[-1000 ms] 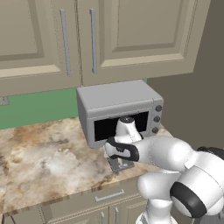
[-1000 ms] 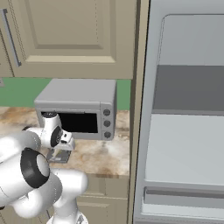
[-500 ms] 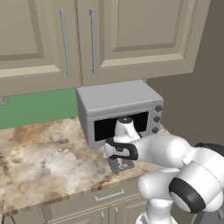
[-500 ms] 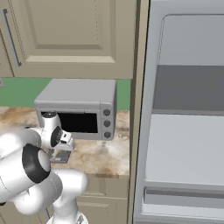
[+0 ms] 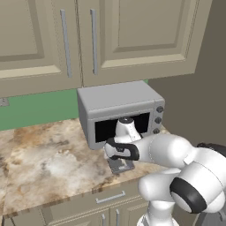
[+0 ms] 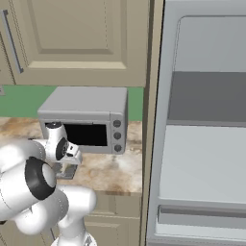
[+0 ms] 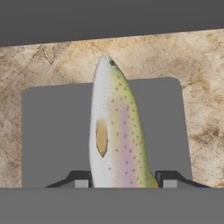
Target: Take the fish from the fridge and place it on the digital scale on the counter by the fridge. Wait a few seconds for a reading, then move it to the plate on the dining counter.
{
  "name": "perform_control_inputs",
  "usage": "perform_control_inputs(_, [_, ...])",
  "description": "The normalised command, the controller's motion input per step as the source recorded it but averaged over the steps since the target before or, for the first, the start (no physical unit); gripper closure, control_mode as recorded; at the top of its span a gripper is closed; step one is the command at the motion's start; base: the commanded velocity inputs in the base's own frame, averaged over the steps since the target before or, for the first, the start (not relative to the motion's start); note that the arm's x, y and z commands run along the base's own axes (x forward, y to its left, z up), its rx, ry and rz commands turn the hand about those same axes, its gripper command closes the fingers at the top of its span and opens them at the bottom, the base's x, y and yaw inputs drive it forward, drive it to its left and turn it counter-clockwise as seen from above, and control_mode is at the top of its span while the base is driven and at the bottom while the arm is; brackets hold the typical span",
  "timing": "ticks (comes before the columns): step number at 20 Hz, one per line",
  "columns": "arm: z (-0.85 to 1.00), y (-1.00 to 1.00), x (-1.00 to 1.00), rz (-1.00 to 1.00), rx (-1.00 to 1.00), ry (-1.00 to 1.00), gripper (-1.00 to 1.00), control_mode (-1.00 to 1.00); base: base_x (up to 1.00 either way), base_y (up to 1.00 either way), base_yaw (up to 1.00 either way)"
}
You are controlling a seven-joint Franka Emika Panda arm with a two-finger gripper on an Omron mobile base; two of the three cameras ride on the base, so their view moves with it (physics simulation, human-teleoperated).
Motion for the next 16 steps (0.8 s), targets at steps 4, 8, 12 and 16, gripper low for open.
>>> perform_control_inputs(4, [0.00,0.00,0.00,0.00,0.00,0.00,1.00,-1.00,0.00,0.00,0.00])
perform_control_inputs(8, [0.00,0.00,-0.08,0.00,0.00,-0.03,1.00,-1.00,0.00,0.00,0.00])
perform_control_inputs(12, [0.51,-0.01,-0.65,0.00,0.01,-0.18,1.00,-1.00,0.00,0.00,0.00])
perform_control_inputs(16, [0.90,-0.06,-0.95,0.00,0.03,-0.24,1.00,-1.00,0.00,0.00,0.00])
